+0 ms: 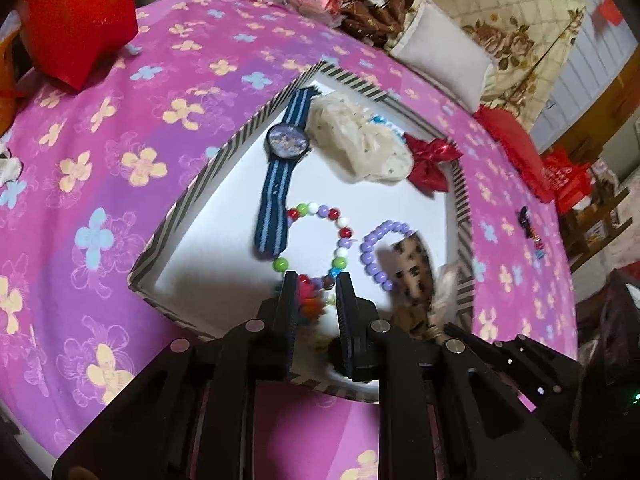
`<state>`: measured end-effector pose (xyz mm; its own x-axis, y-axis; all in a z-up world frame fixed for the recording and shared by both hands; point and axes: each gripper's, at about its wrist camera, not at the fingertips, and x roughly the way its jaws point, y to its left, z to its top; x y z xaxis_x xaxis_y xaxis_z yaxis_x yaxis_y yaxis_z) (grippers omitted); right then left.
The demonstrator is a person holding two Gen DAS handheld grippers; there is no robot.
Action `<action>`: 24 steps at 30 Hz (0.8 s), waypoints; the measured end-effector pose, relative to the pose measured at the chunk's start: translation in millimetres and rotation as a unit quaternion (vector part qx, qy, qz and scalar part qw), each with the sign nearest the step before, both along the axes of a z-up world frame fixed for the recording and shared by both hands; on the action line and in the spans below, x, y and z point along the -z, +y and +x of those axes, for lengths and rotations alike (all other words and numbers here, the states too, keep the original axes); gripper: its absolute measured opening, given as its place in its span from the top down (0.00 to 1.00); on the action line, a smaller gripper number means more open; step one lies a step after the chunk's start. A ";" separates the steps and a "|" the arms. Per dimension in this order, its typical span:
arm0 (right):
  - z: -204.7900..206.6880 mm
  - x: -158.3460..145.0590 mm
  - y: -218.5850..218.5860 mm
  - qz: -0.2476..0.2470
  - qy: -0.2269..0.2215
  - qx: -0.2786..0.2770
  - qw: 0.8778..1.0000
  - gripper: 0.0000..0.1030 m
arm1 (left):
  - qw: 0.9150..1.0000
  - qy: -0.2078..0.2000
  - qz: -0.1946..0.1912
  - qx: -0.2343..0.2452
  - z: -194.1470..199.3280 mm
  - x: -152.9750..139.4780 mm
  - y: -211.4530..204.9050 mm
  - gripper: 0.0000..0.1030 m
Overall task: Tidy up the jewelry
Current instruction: 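Carry the bracelet and leopard bow into the tray and open both tools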
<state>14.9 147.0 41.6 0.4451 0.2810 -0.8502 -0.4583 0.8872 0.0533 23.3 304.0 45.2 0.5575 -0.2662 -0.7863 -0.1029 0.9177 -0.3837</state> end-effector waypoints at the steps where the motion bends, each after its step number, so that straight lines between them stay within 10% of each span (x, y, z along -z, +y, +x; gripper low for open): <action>1: -0.6 -1.7 -0.1 -0.001 -0.005 0.001 1.000 0.54 | 1.000 -0.006 -0.001 0.000 -1.1 -2.6 -0.3 0.75; 24: 68.6 16.9 13.3 -0.097 -0.003 0.050 0.994 0.77 | 0.999 -0.019 0.001 -0.027 -2.1 -6.1 8.4 0.67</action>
<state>83.4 160.3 24.7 0.4683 0.0659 -0.8811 -0.3677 0.9213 -0.1265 21.2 312.3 51.3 0.5998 -0.2342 -0.7651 -0.1379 0.9117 -0.3871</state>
